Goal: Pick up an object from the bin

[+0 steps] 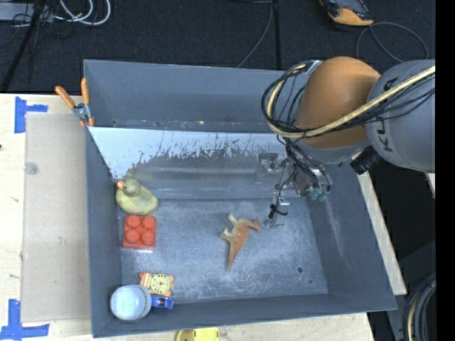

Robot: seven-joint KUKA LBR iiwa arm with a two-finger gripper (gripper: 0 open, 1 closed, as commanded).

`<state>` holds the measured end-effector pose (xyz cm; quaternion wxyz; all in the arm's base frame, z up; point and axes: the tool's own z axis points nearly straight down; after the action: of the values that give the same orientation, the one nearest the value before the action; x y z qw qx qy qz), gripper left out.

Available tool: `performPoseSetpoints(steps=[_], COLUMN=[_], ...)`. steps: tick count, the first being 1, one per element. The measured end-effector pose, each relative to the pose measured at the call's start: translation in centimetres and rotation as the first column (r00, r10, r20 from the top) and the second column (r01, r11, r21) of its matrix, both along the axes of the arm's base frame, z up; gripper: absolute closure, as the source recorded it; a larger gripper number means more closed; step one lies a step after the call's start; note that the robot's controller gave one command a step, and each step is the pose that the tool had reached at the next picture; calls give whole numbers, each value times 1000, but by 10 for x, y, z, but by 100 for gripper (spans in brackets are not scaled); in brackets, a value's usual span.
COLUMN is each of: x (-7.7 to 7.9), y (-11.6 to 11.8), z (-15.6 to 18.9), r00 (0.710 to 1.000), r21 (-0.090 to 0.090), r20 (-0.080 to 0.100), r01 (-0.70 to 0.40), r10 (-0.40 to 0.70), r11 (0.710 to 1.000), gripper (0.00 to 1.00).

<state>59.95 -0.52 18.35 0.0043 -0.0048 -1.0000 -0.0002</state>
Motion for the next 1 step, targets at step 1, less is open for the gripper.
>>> performPoseSetpoints(steps=[1], x=[2], y=[0], z=[5], r00=[1000], r21=[0], r20=[8], r01=[0], r10=[0], r11=[1000], gripper=[0])
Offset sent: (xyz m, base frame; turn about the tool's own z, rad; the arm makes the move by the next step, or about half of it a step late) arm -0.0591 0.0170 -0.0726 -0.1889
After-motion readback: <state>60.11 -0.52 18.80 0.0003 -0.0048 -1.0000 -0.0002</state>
